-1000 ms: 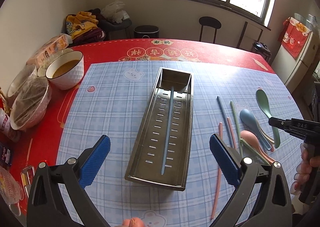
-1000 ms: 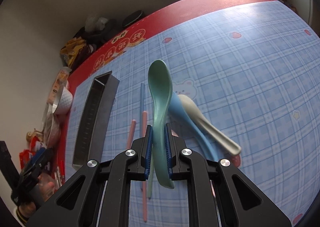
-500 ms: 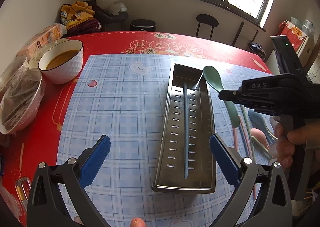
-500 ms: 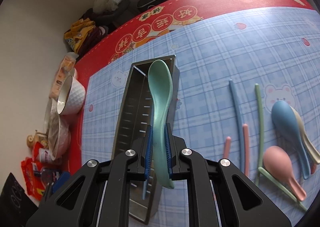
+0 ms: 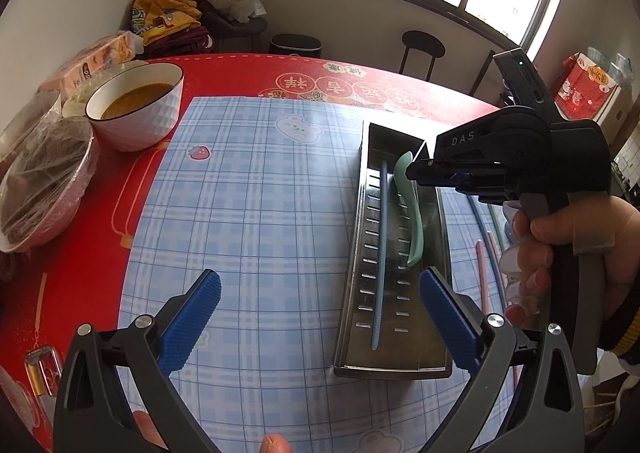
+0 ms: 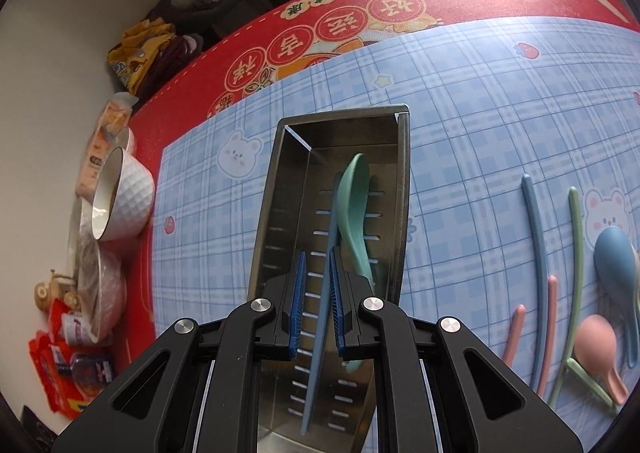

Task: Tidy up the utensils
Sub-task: 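Lower the green spoon into the steel caddy and open the right tool, then move the left tool to the pink chopstick and close on it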

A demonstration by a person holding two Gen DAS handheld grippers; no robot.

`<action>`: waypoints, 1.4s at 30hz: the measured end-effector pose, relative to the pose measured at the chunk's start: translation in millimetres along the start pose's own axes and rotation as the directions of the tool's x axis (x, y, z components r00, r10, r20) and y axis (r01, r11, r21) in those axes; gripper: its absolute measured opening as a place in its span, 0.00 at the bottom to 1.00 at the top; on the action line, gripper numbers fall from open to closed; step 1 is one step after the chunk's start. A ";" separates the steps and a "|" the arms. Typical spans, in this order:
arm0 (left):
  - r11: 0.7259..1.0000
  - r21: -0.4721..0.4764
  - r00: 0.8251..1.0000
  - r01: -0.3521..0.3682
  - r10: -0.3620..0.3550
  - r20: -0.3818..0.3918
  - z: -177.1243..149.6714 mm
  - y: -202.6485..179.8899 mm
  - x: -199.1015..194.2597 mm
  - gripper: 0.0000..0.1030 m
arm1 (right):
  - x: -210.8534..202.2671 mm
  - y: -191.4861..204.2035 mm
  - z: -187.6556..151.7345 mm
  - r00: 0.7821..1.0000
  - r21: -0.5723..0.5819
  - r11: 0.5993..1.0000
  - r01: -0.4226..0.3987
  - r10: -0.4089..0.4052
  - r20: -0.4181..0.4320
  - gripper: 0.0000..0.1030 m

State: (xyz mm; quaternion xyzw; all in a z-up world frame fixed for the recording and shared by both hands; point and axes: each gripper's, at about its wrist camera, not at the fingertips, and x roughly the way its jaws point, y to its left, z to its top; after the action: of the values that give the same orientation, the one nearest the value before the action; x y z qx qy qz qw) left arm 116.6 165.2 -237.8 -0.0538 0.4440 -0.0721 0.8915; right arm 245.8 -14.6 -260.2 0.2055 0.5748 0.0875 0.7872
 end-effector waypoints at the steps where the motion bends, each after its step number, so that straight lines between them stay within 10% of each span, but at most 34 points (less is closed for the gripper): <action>1: 1.000 0.002 1.000 0.000 0.000 0.005 0.6 -0.5 -1.0 0.94 | -2.5 -0.2 0.3 1.000 -0.009 1.000 0.006 -0.006 0.007 0.12; 9: 1.000 0.018 1.000 -0.016 0.016 0.023 4.4 -12.9 -6.9 0.94 | -36.5 -19.8 -5.4 0.997 -0.069 0.997 0.034 -0.029 0.076 0.14; 13: 0.999 0.024 0.999 -0.040 0.040 0.035 4.9 -22.7 -12.4 0.94 | -62.6 -40.3 -15.0 0.990 -0.081 0.996 0.044 -0.033 0.134 0.49; 21: 0.998 0.043 0.997 -0.046 0.043 0.061 4.9 -58.0 -27.2 0.94 | -115.5 -75.9 -44.6 0.972 -0.206 0.975 0.081 -0.031 0.233 0.84; 42: 0.978 0.113 0.984 -0.174 0.168 0.063 -25.7 -188.5 -24.9 0.94 | -190.0 -203.0 -87.5 0.954 -0.202 0.979 0.018 0.043 0.296 0.85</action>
State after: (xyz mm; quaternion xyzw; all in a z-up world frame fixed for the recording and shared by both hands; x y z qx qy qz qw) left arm 66.0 -16.6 -203.5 0.0356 0.4180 -0.0199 0.9075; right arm 81.9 -248.9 -203.4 0.1389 0.4362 0.1184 0.8811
